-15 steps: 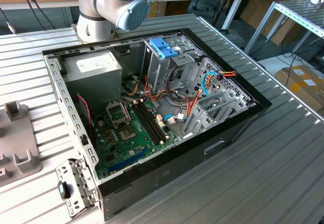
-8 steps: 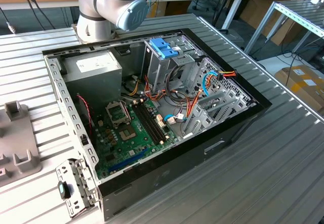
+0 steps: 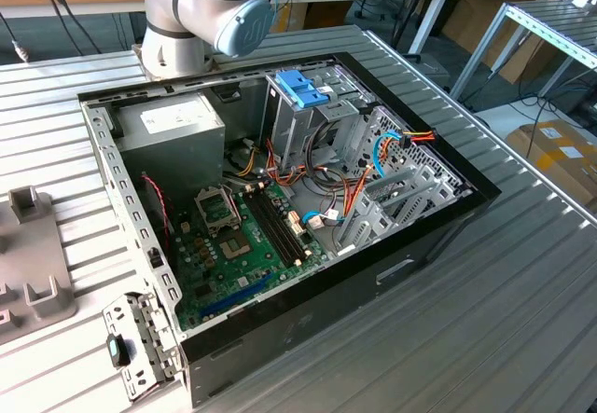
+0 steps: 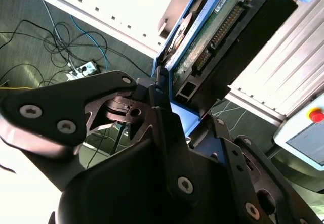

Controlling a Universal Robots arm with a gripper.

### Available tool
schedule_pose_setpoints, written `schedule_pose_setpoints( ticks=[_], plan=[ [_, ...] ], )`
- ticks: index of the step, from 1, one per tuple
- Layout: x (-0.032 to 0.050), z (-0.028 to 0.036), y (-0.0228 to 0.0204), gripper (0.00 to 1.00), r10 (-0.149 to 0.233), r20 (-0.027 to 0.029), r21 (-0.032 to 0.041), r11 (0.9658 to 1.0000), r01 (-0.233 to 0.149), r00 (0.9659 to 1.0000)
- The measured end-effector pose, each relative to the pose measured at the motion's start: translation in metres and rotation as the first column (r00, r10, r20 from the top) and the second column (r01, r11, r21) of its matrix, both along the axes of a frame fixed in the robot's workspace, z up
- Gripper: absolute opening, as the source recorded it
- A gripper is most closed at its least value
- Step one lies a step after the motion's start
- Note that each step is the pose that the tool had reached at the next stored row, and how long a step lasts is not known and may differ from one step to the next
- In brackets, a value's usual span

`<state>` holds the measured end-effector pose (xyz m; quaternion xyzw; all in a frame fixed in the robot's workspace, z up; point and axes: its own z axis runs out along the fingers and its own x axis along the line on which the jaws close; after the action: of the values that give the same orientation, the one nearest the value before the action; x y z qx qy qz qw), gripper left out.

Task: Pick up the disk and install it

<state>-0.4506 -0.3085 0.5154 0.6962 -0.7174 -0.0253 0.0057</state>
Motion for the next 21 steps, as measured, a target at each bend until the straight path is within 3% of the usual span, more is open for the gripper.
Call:
schedule_pose_setpoints(
  ticks=[21],
  plan=[
    [0.0107,0.0,0.0,0.37,0.0,-0.0001,0.0,1.0,0.0,1.0]
  ],
)
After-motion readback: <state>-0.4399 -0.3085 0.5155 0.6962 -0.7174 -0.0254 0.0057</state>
